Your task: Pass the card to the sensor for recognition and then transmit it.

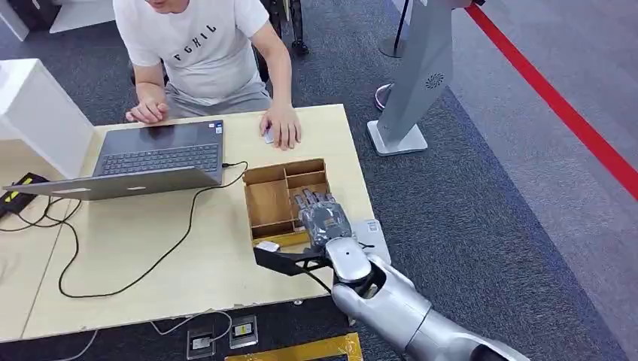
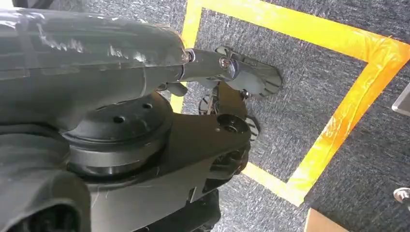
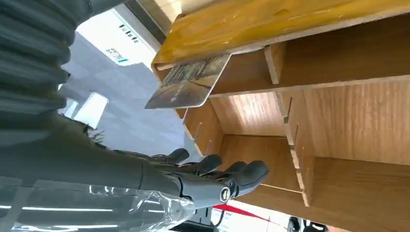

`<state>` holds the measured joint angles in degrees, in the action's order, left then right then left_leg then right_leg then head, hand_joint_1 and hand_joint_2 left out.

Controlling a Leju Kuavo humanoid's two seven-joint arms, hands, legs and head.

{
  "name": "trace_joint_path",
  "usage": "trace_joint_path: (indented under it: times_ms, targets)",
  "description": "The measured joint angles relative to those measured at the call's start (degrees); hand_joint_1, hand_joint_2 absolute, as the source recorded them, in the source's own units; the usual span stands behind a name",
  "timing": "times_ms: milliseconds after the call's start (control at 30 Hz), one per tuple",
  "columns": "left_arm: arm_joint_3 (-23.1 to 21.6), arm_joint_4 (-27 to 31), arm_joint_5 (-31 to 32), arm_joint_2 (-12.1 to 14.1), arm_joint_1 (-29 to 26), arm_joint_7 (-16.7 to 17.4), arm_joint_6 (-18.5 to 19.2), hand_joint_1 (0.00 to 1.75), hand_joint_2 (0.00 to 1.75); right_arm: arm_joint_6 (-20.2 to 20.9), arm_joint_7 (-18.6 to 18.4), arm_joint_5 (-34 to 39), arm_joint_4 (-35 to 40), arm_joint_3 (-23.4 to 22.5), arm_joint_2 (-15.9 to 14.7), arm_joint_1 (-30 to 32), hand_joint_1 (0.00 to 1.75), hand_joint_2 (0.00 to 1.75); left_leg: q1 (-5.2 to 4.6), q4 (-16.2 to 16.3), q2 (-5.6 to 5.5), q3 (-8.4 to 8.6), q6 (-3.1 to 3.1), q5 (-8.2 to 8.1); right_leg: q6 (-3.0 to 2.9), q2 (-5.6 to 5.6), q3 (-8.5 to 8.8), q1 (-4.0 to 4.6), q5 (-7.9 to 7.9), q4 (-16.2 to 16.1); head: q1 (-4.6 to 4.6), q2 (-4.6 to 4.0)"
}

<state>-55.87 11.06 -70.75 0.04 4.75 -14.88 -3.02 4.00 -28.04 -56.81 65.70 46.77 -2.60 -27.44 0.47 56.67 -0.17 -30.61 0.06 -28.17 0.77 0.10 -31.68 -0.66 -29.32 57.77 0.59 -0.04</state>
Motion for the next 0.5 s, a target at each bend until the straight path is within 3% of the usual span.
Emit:
trace_joint_path:
  times_ms: [500]
  targets:
    - [-0.02, 0.0, 0.15, 0.04, 0.0, 0.52, 0.04, 0.0, 0.0, 0.81, -1.25, 0.26, -1.07, -0.02, -0.98, -1.35, 0.0, 1.75, 0.0, 0.0, 0.0, 0.0, 0.0, 0.0, 0.0, 0.0, 0.0, 0.0, 0.0, 0.0, -0.02, 0.0]
